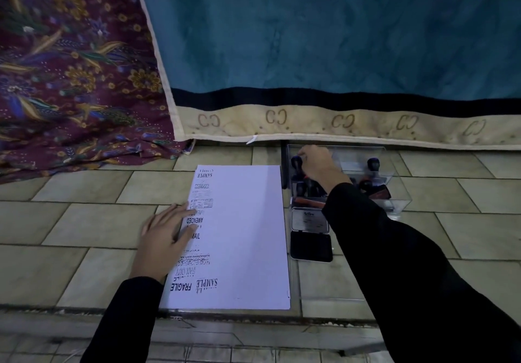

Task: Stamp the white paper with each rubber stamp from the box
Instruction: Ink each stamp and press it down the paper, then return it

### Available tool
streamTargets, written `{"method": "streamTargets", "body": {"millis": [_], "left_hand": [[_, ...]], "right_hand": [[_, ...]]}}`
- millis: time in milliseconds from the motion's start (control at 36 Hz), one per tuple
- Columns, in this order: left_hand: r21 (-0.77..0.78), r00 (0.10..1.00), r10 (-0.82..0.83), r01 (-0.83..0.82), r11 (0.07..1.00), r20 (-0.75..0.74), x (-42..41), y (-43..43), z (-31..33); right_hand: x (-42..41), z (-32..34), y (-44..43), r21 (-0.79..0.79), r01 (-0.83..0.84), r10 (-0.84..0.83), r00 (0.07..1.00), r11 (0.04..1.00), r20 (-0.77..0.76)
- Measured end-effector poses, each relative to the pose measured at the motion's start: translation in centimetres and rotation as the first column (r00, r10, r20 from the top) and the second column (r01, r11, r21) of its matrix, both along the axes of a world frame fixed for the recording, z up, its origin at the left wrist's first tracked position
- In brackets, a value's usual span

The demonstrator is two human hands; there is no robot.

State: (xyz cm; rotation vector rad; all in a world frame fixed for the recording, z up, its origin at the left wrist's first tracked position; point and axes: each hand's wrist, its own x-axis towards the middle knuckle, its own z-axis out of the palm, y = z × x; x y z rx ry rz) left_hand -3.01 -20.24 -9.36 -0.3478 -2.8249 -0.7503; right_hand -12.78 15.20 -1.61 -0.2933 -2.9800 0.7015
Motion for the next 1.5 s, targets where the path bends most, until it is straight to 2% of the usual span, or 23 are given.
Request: {"method": "streamTargets", "body": {"millis": [83,194,250,361,444,583,972,1056,1139,1222,1278,1417,1500], "left_hand": [[0.002,1.000,0.001,-0.001,1.000,0.006,0.1,-0.1,0.0],[-0.008,1.000,0.003,-0.003,1.000,0.009,0.2,0.1,0.3],[-0.006,1.000,0.002,-0.002,1.000,0.016,0.2,0.3,0.5],[0.002,1.000,0.003,-0.004,1.000,0.009,0.2,0.3,0.6],[0.003,1.000,0.001,-0.001,1.000,0.003,0.2,0.3,0.6],[-0.008,1.000,0.001,-0.001,1.000,0.012,0.4,0.4,0.9],[-0.001,1.000,0.004,-0.004,1.000,0.022,0.5,0.6,1.2],[0.000,1.000,-0.006,0.006,1.000,0.024,0.4,0.5,1.1],[-0.007,1.000,-0.013,0.013,1.000,0.022,0.4,0.3,1.0],[-0.013,1.000,-0.011,0.011,1.000,0.018,0.3,0.3,0.9],[-0.015,1.000,-0.010,0.010,1.000,0.017,0.3,0.3,0.8],[-0.020,1.000,-0.005,0.005,1.000,0.028,0.3,0.3,0.8],[-0.025,1.000,-0.005,0.006,1.000,0.028,0.3,0.3,0.8]], "right_hand": [[0.2,0.3,0.4,0.015,-0.023,0.023,1.000,1.000,-0.003],[1.0,1.3,3.3,-0.082,0.175,-0.187,0.968,0.981,-0.168],[1.6,1.9,5.6,-0.059,0.274,-0.281,0.936,0.960,-0.212],[3.2,2.0,9.2,0.060,0.386,-0.385,0.922,0.921,-0.026],[3.5,1.4,10.3,0.110,0.396,-0.404,0.913,0.912,0.059],[2.7,1.3,10.0,0.178,0.391,-0.411,0.907,0.903,0.088],[2.6,0.8,10.0,0.218,0.356,-0.366,0.931,0.909,0.005],[2.7,1.0,10.2,0.133,0.352,-0.346,0.936,0.926,-0.070],[3.2,1.4,9.6,-0.014,0.266,-0.261,0.932,0.964,-0.253],[5.0,2.1,7.6,-0.141,0.157,-0.205,0.865,0.978,-0.457],[7.0,2.3,5.6,-0.243,0.074,-0.197,0.821,0.967,-0.536],[13.3,1.4,0.8,-0.450,-0.080,-0.151,0.879,0.889,-0.453],[16.4,0.3,-0.9,-0.415,-0.178,-0.021,0.902,0.892,-0.432]]}}
